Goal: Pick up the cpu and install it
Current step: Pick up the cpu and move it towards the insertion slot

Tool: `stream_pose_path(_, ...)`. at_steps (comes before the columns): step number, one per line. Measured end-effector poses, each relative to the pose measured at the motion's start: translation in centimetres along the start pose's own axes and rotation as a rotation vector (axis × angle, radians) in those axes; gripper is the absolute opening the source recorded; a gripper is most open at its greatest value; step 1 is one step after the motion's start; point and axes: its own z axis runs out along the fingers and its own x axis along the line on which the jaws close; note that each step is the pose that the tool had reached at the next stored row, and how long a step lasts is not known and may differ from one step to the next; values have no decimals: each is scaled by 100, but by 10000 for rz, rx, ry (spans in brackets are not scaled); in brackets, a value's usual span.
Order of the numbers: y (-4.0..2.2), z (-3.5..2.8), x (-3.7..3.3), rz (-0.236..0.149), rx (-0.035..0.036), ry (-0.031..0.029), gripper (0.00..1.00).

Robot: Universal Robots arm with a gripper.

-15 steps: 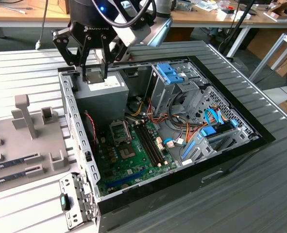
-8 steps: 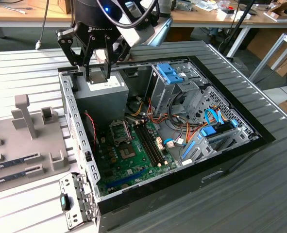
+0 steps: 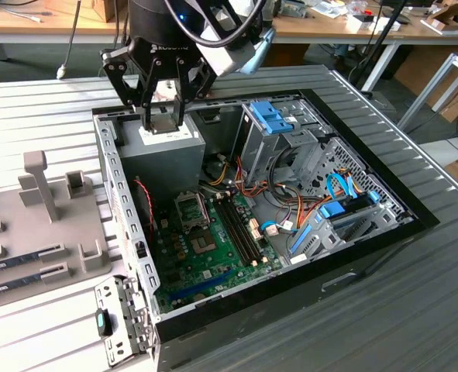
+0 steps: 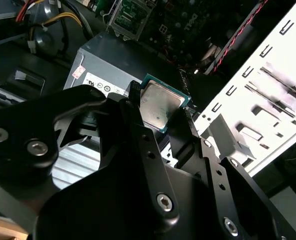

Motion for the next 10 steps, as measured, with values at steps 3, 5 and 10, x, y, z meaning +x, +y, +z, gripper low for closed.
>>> stream_pose_path(3,0,7,-16,1,0,0,47)
stream_pose_path(5,0,12,-27,0,0,0,47)
stream_pose_path(10,0,31,-67,0,1,1,47)
